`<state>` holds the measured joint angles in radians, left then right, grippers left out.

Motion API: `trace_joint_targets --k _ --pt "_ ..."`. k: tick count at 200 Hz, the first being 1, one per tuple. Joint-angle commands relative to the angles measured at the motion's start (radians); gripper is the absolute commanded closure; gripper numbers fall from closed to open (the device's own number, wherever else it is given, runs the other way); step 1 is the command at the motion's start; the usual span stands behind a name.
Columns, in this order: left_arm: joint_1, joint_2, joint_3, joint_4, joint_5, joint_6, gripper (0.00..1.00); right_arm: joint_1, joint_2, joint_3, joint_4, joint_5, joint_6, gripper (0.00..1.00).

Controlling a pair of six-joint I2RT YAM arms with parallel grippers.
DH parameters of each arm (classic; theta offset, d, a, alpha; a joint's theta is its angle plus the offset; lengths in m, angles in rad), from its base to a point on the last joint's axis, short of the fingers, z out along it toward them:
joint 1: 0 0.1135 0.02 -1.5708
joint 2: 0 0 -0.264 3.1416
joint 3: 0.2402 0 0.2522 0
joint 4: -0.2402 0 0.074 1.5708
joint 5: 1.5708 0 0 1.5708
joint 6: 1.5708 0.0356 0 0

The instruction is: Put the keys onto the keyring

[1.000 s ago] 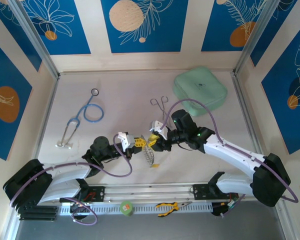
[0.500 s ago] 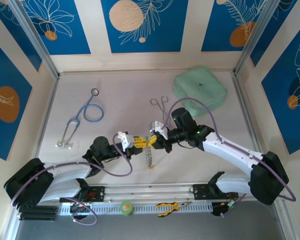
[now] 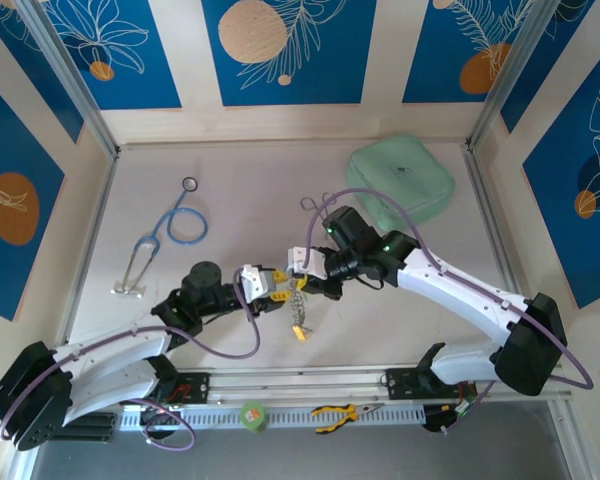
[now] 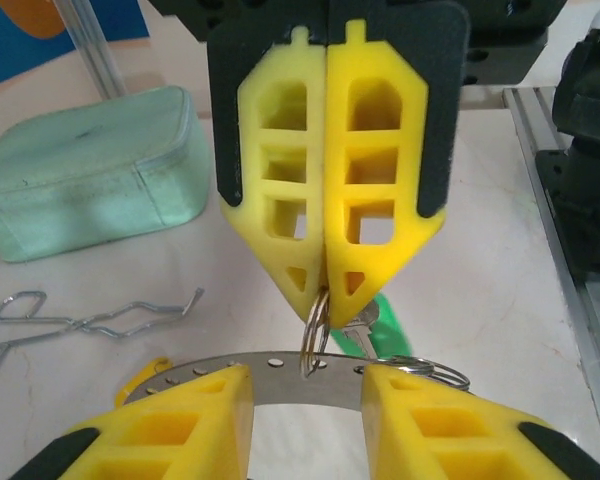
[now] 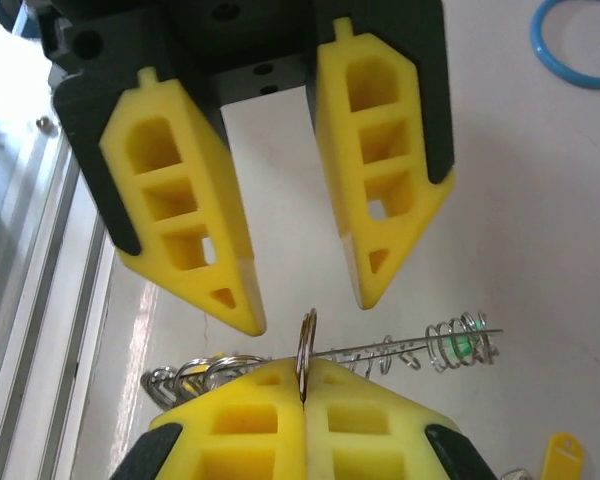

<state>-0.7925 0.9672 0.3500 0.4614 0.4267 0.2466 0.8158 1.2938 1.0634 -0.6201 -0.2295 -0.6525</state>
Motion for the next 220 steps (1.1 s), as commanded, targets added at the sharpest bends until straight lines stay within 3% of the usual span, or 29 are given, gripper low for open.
trace_joint_targets --k 1,73,120,132,147,156,180,220 --pt "-0.004 0.016 0.032 -0.056 0.028 0.046 0.7 0.027 0.014 0.051 -0.075 0.041 -0.064 1.0" --pt "-0.004 0.044 0.032 0.031 0.067 0.006 0.84 0.094 0.073 0.118 -0.107 0.104 -0.108 1.0" --pt "-0.004 0.023 0.005 0.095 0.06 -0.016 1.0 0.087 0.054 0.104 -0.075 0.077 -0.062 1.0" --pt "-0.004 0.018 -0.01 0.124 0.054 -0.029 1.0 0.057 0.017 0.068 -0.022 0.027 -0.014 0.91" --pt "-0.004 0.017 -0.036 0.177 0.051 -0.057 1.0 0.002 -0.036 0.001 0.07 -0.055 0.072 0.71" --pt "-0.004 0.018 -0.054 0.226 0.046 -0.077 1.0 -0.027 -0.065 -0.044 0.127 -0.107 0.116 0.66" --pt "-0.004 0.033 -0.093 0.317 0.046 -0.124 1.0 -0.056 -0.103 -0.123 0.223 -0.16 0.188 0.63" --pt "-0.004 0.044 -0.105 0.35 0.043 -0.137 1.0 -0.052 -0.078 -0.121 0.216 -0.172 0.212 0.62"
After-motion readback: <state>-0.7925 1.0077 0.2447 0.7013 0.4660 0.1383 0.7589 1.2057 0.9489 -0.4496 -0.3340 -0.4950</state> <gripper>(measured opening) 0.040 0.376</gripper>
